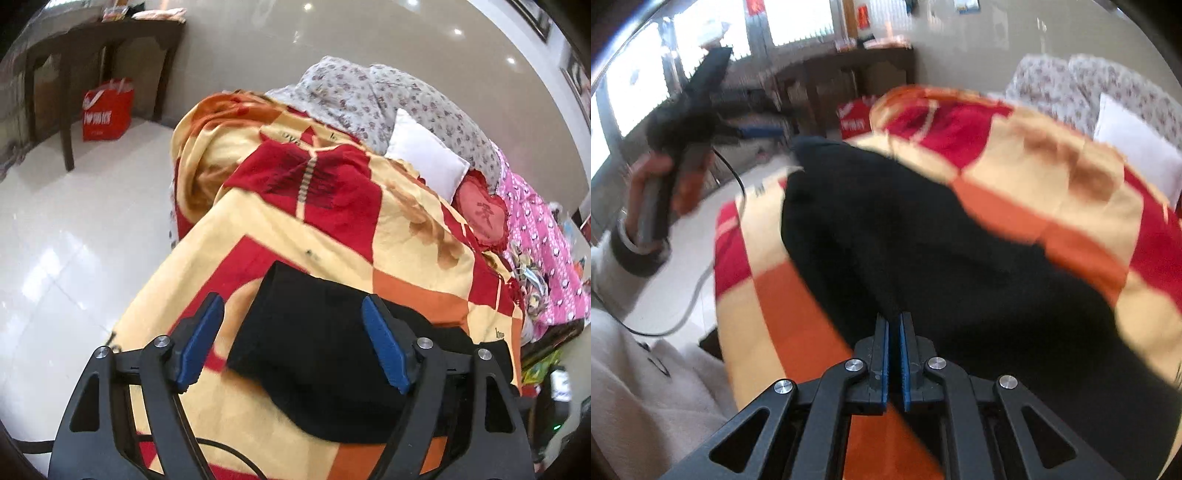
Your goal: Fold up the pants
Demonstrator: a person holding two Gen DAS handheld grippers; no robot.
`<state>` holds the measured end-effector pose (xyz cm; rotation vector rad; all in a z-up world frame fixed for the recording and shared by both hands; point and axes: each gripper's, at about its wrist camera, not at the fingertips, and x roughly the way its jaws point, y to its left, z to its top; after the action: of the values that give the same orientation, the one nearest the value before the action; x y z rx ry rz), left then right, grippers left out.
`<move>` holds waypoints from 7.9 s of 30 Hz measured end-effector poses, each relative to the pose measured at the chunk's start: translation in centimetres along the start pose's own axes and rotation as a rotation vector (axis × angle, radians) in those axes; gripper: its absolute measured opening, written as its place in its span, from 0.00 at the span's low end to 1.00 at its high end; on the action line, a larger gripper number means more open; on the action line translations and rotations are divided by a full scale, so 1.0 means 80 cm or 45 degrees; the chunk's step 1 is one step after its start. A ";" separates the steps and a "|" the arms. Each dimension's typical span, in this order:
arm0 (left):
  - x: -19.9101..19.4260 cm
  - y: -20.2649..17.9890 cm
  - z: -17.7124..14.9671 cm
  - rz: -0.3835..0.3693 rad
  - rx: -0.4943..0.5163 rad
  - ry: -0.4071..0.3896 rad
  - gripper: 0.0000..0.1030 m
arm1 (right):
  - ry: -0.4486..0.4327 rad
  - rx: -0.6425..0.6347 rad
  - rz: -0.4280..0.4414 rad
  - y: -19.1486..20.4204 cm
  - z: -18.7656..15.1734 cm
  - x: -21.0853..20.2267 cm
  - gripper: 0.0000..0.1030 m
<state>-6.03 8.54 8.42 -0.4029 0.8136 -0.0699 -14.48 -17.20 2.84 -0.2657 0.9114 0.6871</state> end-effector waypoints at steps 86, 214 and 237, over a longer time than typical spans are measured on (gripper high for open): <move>0.099 -0.223 -0.118 0.040 0.651 0.152 0.59 | -0.508 1.310 -0.352 -0.235 -0.185 -0.123 0.14; 0.091 -0.293 -0.141 -0.037 0.872 0.154 0.70 | -0.318 0.963 -0.569 -0.128 -0.191 -0.176 0.39; 0.205 -0.600 -0.250 -0.543 1.223 0.590 0.70 | -0.540 1.193 -0.363 -0.163 -0.278 -0.189 0.50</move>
<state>-4.71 -45.69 2.78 0.3775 1.0322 -0.9410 -26.50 -44.42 0.66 0.5606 0.6810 -0.0013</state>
